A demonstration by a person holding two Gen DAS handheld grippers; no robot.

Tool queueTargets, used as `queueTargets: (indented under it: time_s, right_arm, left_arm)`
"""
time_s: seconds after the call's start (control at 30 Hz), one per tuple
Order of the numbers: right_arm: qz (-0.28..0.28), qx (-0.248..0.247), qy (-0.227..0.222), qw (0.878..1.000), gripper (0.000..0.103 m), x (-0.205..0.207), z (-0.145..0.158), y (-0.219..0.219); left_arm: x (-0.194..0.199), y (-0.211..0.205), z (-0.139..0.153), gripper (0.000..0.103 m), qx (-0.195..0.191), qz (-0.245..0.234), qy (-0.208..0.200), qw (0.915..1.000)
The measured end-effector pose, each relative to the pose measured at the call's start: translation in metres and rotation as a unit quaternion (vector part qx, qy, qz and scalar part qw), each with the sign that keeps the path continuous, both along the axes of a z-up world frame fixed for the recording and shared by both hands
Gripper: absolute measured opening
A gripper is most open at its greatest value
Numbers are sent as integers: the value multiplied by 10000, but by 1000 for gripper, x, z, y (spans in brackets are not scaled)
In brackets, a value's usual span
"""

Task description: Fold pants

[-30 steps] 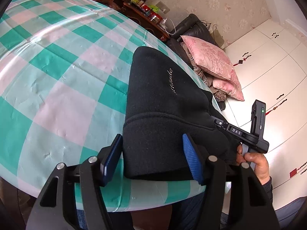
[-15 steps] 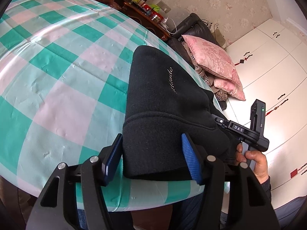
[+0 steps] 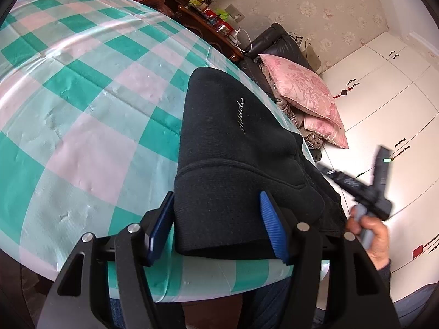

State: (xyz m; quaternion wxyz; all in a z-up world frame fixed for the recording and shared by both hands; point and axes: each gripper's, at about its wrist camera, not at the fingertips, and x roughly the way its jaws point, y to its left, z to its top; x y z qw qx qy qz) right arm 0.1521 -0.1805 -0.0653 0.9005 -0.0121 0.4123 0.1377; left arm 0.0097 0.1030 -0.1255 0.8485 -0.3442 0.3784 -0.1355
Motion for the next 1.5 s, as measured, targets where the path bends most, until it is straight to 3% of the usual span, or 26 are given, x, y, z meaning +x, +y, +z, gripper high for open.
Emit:
queueTargets:
  time_s: [0.07,0.13,0.2,0.23,0.3,0.33,0.4,0.47,0.57,0.7,0.8,0.9,1.0,1.07,1.2,1.27,1.3,1.37,1.47,1.5]
  right_arm:
    - [325,183,-35,9993,19,-16,7,16]
    - [814,-38,-51,9967,19,-31,0,42]
    - [941,-386,142,9947,19,-37,-24,61]
    - [886,-434,272,9948,20,-37,-36,64]
    - [910,-747,-200,9928,20,-46,-42,71]
    - [924,-838,-265,9918,20,-48,-43,72]
    - [888,-775,-267,9927,20,-46,-44,68]
    - [868,-512,-155,9948,20,-41,-45,58]
    - [862,-360,-122,9956,17,-44,-46,54]
    - [775,-339,-167,9963,17,-50,-47,58]
    - [717,-140,-48,9973,17,-48,-45,54]
    - [661,262,169,9973,18,-44,-41,43]
    - [369,1025,412,9932,31,-37,-35,15]
    - [209,1258,604,9900,31,-31,-38,-2]
    - [370,1489,820,9848,31,-27,-36,-25]
    - [110,1901,713,9791,33,-26,-25,-56]
    - [-76,2144,660,9745,39,-26,-18,-80]
    - [-299,2431,613,9676,48,-25,-8,-118]
    - [-680,2771,402,9576,54,-29,10,-188]
    - [-826,2865,306,9540,56,-33,15,-211]
  left_arm:
    - [0,1,0,59,-35,21,7,10000]
    - [0,2,-1,50,-101,64,28,9999]
    - [-2,3,2,45,-73,88,2,9999]
    - [-4,2,5,44,-48,84,-39,9999]
    - [-7,2,10,46,-147,114,-127,9997]
    - [-7,4,9,54,-293,169,-131,9993]
    - [-5,8,-1,61,-674,289,45,9973]
    - [-4,5,-2,61,-550,277,93,9981]
    - [-3,5,-3,61,-661,325,194,9971]
    - [-1,4,-1,43,-625,364,291,9970]
    - [-4,0,17,34,-408,362,175,9984]
    - [-3,-15,51,31,120,386,30,9992]
    - [-1,-36,87,30,696,311,-171,9969]
    - [4,-51,108,29,1071,264,-233,9936]
    - [19,-102,156,29,2121,101,-340,9766]
    - [27,-138,184,28,2745,-32,-526,9602]
    - [31,-153,195,28,2960,-102,-612,9532]
    - [36,-195,218,28,3483,-286,-842,9332]
    - [43,-287,245,28,4416,-712,-1337,8843]
    - [44,-313,248,28,4598,-832,-1459,8720]
